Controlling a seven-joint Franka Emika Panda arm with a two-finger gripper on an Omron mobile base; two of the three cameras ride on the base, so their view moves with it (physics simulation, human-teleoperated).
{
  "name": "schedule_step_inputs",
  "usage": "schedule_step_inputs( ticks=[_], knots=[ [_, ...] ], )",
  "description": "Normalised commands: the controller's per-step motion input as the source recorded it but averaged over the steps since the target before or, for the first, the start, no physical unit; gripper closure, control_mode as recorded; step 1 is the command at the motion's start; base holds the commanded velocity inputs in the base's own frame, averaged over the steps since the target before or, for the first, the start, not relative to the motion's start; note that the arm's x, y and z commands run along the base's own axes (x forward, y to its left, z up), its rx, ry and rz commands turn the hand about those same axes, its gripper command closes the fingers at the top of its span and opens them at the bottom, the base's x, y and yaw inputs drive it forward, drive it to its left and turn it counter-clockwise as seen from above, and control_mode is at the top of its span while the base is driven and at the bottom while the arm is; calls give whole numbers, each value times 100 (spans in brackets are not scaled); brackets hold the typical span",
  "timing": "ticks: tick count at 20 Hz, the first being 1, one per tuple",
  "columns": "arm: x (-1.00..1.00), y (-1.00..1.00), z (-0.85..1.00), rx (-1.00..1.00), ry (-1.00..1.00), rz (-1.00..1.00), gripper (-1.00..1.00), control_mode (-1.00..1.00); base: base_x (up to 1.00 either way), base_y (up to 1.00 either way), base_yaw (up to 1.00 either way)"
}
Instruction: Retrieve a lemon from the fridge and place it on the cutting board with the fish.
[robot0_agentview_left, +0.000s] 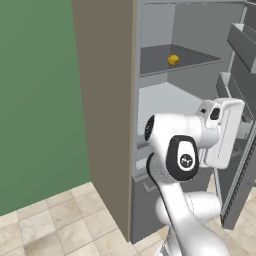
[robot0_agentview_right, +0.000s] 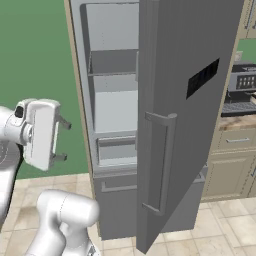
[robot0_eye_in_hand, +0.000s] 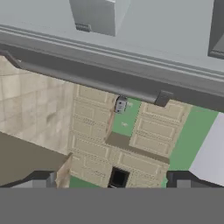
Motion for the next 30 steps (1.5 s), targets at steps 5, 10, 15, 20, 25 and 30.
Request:
schedule_step_inputs(
  ticks=[5, 10, 15, 20, 25, 30],
  knots=[
    [47, -4, 1, -14, -8, -11, -100, -100, 0, 0, 0],
    [7, -42, 0, 0, -9, -13, -100, -100, 0, 0, 0],
    [48, -19, 12, 0, 0, -13, -100, -100, 0, 0, 0],
    [47, -14, 22, 0, 2, -9, -100, -100, 0, 0, 0],
    [34, -31, 7, 0, 0, -3, -100, -100, 0, 0, 0],
    [4, -40, -2, 0, 0, 0, -100, -100, 0, 0, 0]
  ],
)
